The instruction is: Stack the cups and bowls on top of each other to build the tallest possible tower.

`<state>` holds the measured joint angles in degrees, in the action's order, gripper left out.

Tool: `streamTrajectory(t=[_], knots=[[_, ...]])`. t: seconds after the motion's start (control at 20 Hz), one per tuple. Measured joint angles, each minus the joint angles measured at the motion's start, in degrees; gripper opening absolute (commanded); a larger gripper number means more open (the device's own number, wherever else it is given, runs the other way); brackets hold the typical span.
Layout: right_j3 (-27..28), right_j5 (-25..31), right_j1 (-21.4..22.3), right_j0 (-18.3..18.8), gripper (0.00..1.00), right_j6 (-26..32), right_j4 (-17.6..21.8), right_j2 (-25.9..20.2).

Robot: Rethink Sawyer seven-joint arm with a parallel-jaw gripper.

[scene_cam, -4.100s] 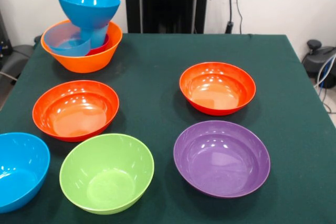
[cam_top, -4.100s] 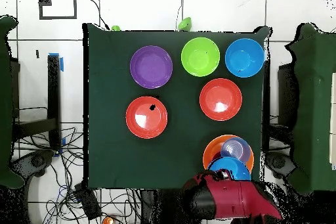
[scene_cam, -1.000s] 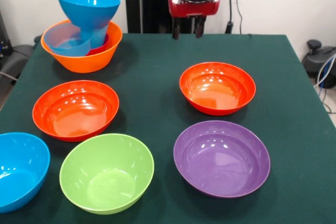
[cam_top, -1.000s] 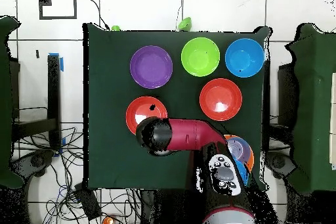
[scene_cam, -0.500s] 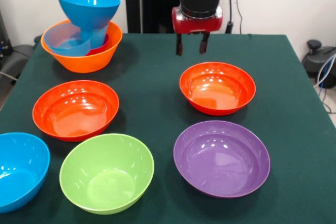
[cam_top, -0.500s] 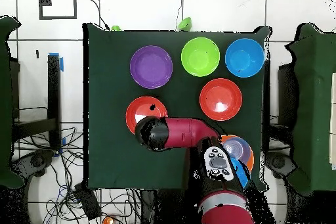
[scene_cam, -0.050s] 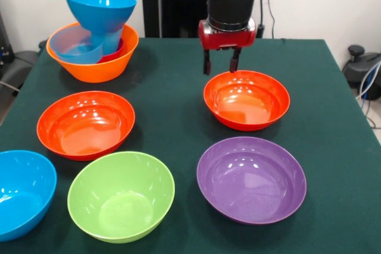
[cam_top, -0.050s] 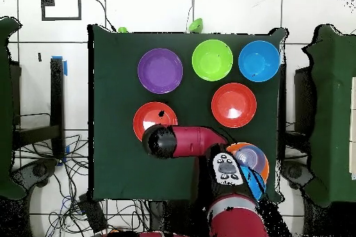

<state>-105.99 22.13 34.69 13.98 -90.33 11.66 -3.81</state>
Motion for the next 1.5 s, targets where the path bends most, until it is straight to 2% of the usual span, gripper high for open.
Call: streamTrajectory(t=[0.7,1.1,1.15,1.5], knots=[[2.79,-4.67,-5.76,-3.12,1.0,0.0,-0.01,4.07],[4.47,-5.47,-8.19,-3.52,1.0,0.0,-0.02,5.26],[5.22,-5.47,-9.16,-3.53,0.0,0.0,-0.02,5.58],[5.65,-5.47,-10.27,-3.42,0.0,0.0,-0.02,5.71]])
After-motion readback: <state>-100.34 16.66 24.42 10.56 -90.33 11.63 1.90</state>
